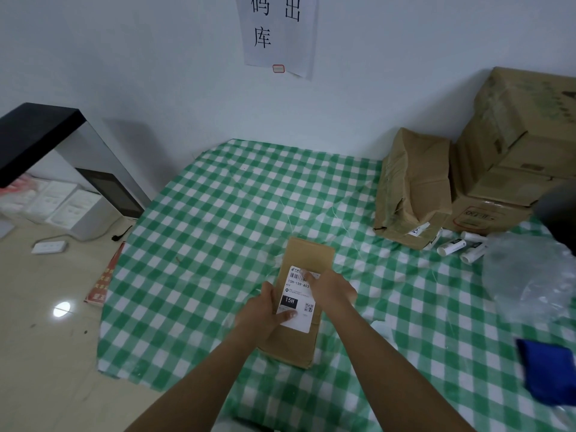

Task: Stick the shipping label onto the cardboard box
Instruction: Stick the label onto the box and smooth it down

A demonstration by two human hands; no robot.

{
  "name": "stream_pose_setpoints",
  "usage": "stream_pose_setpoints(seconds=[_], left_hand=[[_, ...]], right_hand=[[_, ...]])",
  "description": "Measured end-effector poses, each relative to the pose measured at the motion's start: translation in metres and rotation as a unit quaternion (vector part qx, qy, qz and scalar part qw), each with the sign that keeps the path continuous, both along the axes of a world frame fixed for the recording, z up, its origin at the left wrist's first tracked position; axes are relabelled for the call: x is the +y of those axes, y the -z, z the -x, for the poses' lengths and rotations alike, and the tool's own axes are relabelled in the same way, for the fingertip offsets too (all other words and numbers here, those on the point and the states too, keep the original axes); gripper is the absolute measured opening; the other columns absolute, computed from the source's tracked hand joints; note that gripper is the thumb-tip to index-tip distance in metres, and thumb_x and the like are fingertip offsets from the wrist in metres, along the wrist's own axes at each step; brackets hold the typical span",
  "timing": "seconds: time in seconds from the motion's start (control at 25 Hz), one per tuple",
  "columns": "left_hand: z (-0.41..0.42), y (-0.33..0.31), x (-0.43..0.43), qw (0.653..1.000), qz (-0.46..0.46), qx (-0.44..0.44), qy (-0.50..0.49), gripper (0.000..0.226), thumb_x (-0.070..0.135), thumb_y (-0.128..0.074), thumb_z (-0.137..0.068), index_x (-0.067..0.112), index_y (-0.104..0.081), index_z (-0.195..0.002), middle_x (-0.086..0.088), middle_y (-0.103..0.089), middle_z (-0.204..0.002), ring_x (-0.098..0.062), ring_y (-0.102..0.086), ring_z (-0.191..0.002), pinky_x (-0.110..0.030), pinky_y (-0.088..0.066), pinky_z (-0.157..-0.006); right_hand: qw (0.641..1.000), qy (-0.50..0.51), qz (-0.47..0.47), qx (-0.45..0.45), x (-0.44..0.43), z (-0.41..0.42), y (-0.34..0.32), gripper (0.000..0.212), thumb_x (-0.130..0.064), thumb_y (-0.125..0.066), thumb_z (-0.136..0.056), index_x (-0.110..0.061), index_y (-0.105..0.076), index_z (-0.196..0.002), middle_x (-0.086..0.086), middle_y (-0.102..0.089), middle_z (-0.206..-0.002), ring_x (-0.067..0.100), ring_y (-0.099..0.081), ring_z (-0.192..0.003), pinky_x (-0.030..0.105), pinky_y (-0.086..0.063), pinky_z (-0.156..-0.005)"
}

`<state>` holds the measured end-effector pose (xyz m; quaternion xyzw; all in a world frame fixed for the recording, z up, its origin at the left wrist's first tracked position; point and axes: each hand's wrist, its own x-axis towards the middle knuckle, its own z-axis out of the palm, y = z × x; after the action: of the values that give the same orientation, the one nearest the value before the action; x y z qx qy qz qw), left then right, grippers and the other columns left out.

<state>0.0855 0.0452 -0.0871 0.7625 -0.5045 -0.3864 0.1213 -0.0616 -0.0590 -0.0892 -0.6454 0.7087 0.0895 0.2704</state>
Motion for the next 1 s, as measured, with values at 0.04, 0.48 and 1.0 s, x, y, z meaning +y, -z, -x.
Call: stream_pose_setpoints(seconds=[0.04,0.48,1.0], left_hand=[[0.0,0.0,0.0,1.0,0.001,0.0,0.001,0.055,0.059,-0.07,-0.074,0.024,-0.034,-0.096,0.0,-0.07,-0.096,-0.02,-0.068,-0.085,-0.045,-0.057,-0.076],[0.002,0.001,0.0,1.0,0.006,-0.002,0.0,0.053,0.057,-0.071,-0.075,0.025,-0.034,-0.096,0.002,-0.07,-0.1,-0.019,-0.068,-0.087,-0.041,-0.057,-0.077],[-0.006,-0.023,-0.045,0.977,-0.061,-0.142,0.147,0.047,0.063,-0.055,-0.084,0.027,-0.06,-0.115,0.005,-0.072,-0.105,-0.016,-0.068,-0.096,-0.032,-0.054,-0.083]], right_hand=[[1.0,0.002,-0.001,-0.003,-0.001,0.0,-0.001,0.067,-0.072,-0.034,-0.088,-0.015,-0.065,-0.108,0.005,-0.069,-0.104,0.025,-0.065,-0.095,0.033,-0.045,-0.072],[0.998,0.037,-0.025,-0.044,-0.003,0.0,0.001,0.07,-0.078,-0.029,-0.084,-0.023,-0.068,-0.099,0.003,-0.071,-0.087,0.023,-0.069,-0.077,0.033,-0.053,-0.077],[0.991,0.02,-0.064,-0.119,-0.002,0.01,-0.01,0.066,-0.077,-0.04,-0.081,-0.017,-0.063,-0.069,-0.002,-0.065,-0.055,0.016,-0.068,-0.068,0.034,-0.053,-0.077]])
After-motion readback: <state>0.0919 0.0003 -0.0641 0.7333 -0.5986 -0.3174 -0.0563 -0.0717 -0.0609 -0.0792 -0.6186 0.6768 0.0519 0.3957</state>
